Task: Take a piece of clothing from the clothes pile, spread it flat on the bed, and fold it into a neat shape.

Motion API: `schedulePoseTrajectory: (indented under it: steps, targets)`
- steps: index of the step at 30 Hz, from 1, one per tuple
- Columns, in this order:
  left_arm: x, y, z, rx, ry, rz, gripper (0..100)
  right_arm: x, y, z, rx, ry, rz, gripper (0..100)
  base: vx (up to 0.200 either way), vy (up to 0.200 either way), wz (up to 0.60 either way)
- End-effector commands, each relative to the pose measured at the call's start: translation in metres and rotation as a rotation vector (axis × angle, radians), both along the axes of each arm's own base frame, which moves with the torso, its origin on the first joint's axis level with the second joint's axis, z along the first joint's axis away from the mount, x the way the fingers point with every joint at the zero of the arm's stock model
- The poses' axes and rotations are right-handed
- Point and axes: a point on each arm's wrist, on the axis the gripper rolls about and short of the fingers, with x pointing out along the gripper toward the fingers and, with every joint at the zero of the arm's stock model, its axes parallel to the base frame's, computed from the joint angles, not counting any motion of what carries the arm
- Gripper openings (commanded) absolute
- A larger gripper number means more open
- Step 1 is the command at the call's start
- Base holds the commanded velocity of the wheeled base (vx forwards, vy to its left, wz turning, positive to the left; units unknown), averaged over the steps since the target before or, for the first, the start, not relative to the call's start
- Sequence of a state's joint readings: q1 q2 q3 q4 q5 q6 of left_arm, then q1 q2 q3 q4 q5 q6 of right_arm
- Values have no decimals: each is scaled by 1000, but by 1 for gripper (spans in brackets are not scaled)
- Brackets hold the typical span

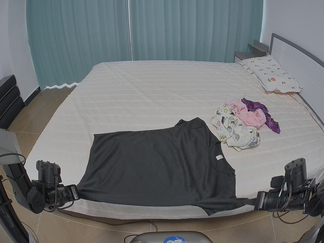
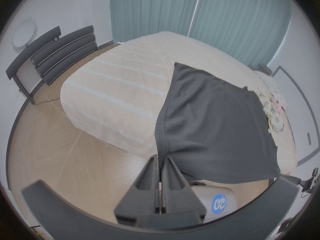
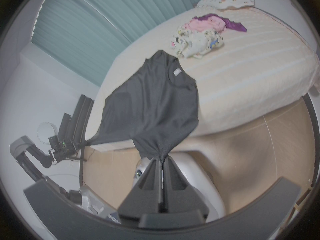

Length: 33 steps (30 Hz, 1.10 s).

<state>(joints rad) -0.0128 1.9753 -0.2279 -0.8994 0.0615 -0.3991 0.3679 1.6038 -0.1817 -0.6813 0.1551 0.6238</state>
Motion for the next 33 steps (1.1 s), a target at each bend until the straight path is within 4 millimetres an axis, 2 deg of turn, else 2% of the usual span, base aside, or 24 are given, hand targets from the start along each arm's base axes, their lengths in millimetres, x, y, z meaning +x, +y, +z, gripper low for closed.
schedulePoseTrajectory:
  steps: [1, 10, 13, 25, 33]
  targets:
    - [23, -2, 14, -40, -73, 31, 0, 36, 4, 13, 23, -64, -42, 0, 0, 0, 0]
    - [47, -2, 23, -86, -102, 77, 0, 82, 14, 37, 62, -178, -57, 0, 0, 0, 0]
    - [55, -3, 24, -90, -119, 78, 0, 91, 17, 39, 59, -162, -51, 0, 0, 0, 0]
    - [101, -5, 9, -116, -148, 100, 0, 143, 23, 29, 57, -156, -68, 0, 0, 0, 0]
    - [126, -6, -4, -113, -103, 107, 0, 175, 25, 15, 46, -159, -87, 0, 0, 0, 0]
